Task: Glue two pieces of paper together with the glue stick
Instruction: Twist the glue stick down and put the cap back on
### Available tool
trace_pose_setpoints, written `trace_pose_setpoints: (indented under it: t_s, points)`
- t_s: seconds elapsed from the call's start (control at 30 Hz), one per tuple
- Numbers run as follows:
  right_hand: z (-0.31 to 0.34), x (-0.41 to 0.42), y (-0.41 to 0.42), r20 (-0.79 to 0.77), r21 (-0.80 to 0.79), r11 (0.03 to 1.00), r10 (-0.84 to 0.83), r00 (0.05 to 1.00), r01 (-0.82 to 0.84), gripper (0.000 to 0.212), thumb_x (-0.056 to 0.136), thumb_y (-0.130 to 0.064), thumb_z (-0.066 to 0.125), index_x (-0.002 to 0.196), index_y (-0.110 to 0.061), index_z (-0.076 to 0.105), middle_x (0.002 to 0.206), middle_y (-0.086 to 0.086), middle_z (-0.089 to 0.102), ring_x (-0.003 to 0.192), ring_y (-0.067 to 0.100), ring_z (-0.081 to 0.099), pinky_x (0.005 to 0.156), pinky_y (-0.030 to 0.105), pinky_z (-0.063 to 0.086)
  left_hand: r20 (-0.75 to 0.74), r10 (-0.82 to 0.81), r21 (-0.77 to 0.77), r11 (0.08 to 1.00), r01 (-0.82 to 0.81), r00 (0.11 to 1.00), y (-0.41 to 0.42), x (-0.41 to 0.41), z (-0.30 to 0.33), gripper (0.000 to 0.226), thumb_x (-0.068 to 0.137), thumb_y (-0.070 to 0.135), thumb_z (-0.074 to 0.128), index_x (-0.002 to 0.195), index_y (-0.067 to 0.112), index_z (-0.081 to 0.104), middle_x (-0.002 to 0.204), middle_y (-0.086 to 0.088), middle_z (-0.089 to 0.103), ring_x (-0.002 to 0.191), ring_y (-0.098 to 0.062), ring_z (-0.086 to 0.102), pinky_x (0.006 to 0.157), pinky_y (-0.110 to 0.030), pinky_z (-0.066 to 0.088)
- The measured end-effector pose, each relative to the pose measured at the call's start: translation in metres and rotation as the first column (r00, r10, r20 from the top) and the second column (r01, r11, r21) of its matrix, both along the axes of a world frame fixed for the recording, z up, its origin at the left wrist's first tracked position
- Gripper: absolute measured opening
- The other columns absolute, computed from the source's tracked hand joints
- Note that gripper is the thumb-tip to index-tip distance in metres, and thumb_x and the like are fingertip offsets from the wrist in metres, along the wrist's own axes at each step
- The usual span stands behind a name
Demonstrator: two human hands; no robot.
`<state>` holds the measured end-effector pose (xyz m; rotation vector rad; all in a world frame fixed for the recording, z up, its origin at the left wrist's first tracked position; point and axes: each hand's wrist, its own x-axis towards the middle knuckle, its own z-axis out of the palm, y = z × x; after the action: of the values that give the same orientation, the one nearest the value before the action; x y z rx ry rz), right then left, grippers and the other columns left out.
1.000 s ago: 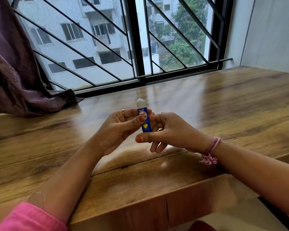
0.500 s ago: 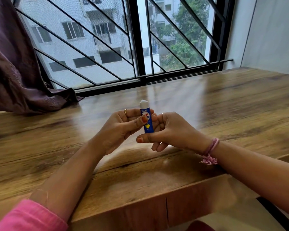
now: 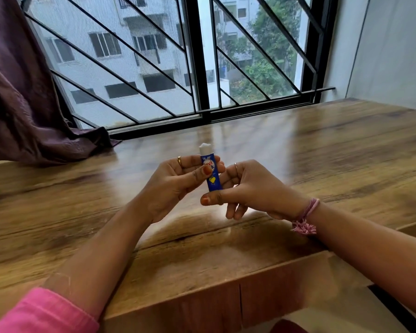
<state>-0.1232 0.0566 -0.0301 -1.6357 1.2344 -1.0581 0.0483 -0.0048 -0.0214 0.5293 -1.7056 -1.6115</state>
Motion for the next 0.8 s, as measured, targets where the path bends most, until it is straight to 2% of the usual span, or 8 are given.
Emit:
trace_pose_setpoints:
  t_s: [0.1, 0.23, 0.3, 0.47, 0.53, 0.6, 0.67, 0.8]
  points:
    - [0.0004, 0.0005, -0.0004, -0.010, 0.011, 1.000, 0.000, 1.000, 0.000, 0.031, 0.070, -0.020, 0.080, 0.090, -0.002, 0.065, 0.069, 0.006, 0.069, 0.050, 0.015, 0.066, 0.044, 0.020, 0.051, -0.020, -0.019, 0.021, 1.000, 0.019, 1.000, 0.0016, -0.0007, 0.0006, 0.027, 0.072, 0.020, 0.067, 0.097, 0.015, 0.076, 0.103, -0.009, 0.074, 0.105, -0.021, 0.068, 0.085, -0.024, 0.055]
    - [0.0049, -0.0043, 0.0026, 0.124, 0.179, 0.967, 0.164, 0.979, -0.184, 0.034, 0.082, -0.018, 0.068, 0.111, -0.002, 0.061, 0.097, 0.015, 0.071, 0.055, 0.012, 0.067, 0.047, 0.018, 0.054, -0.016, -0.029, 0.010, 1.000, 0.029, 0.999, 0.0020, 0.0000, 0.0003, 0.026, 0.072, 0.022, 0.067, 0.096, 0.017, 0.076, 0.104, -0.008, 0.074, 0.105, -0.020, 0.068, 0.085, -0.024, 0.055]
    - [0.0059, -0.0069, 0.0035, 0.171, 0.212, 0.949, 0.201, 0.965, -0.235, 0.033, 0.086, -0.015, 0.062, 0.116, -0.001, 0.060, 0.100, 0.016, 0.071, 0.055, 0.011, 0.067, 0.047, 0.017, 0.054, -0.009, -0.028, -0.007, 1.000, 0.028, 1.000, 0.0018, 0.0004, 0.0006, 0.026, 0.073, 0.023, 0.066, 0.096, 0.019, 0.077, 0.103, -0.007, 0.074, 0.107, -0.020, 0.067, 0.086, -0.025, 0.054]
    - [0.0024, -0.0049, 0.0018, 0.076, 0.119, 0.989, 0.084, 0.994, -0.092, 0.029, 0.078, -0.017, 0.073, 0.100, 0.000, 0.066, 0.080, 0.010, 0.071, 0.056, 0.015, 0.068, 0.047, 0.020, 0.053, -0.017, -0.008, 0.008, 1.000, 0.008, 1.000, 0.0012, -0.0001, 0.0004, 0.027, 0.071, 0.021, 0.067, 0.096, 0.017, 0.076, 0.104, -0.008, 0.074, 0.108, -0.021, 0.066, 0.089, -0.026, 0.054]
    - [0.0010, -0.0027, 0.0020, 0.045, 0.082, 0.995, 0.045, 0.998, -0.048, 0.022, 0.074, -0.016, 0.077, 0.089, -0.005, 0.066, 0.073, 0.009, 0.071, 0.058, 0.017, 0.069, 0.048, 0.021, 0.053, -0.020, -0.002, 0.016, 1.000, 0.002, 1.000, 0.0016, -0.0011, -0.0001, 0.027, 0.071, 0.020, 0.068, 0.096, 0.016, 0.076, 0.104, -0.009, 0.074, 0.106, -0.021, 0.067, 0.088, -0.025, 0.055]
    - [0.0009, -0.0014, 0.0024, 0.037, 0.078, 0.996, 0.046, 0.998, -0.048, 0.020, 0.073, -0.016, 0.078, 0.086, -0.008, 0.065, 0.072, 0.009, 0.070, 0.059, 0.017, 0.070, 0.048, 0.022, 0.054, -0.021, -0.003, 0.023, 1.000, 0.003, 1.000, 0.0023, -0.0026, -0.0005, 0.028, 0.070, 0.022, 0.068, 0.096, 0.016, 0.076, 0.103, -0.008, 0.074, 0.104, -0.020, 0.068, 0.087, -0.025, 0.055]
    - [0.0020, -0.0019, 0.0025, 0.051, 0.117, 0.988, 0.094, 0.994, -0.099, 0.022, 0.077, -0.016, 0.075, 0.094, -0.007, 0.064, 0.082, 0.011, 0.072, 0.062, 0.018, 0.071, 0.048, 0.021, 0.054, -0.021, -0.012, 0.026, 1.000, 0.013, 1.000, 0.0028, -0.0026, -0.0005, 0.027, 0.069, 0.022, 0.068, 0.095, 0.017, 0.077, 0.102, -0.008, 0.074, 0.103, -0.019, 0.068, 0.085, -0.024, 0.055]
    - [0.0047, -0.0061, 0.0038, 0.182, 0.202, 0.955, 0.183, 0.966, -0.219, 0.030, 0.087, -0.015, 0.062, 0.115, -0.002, 0.061, 0.108, 0.015, 0.071, 0.070, 0.017, 0.072, 0.050, 0.019, 0.055, -0.021, -0.013, 0.004, 1.000, 0.013, 1.000, 0.0020, 0.0008, -0.0003, 0.027, 0.071, 0.026, 0.069, 0.096, 0.020, 0.077, 0.103, -0.007, 0.074, 0.106, -0.020, 0.067, 0.085, -0.024, 0.054]
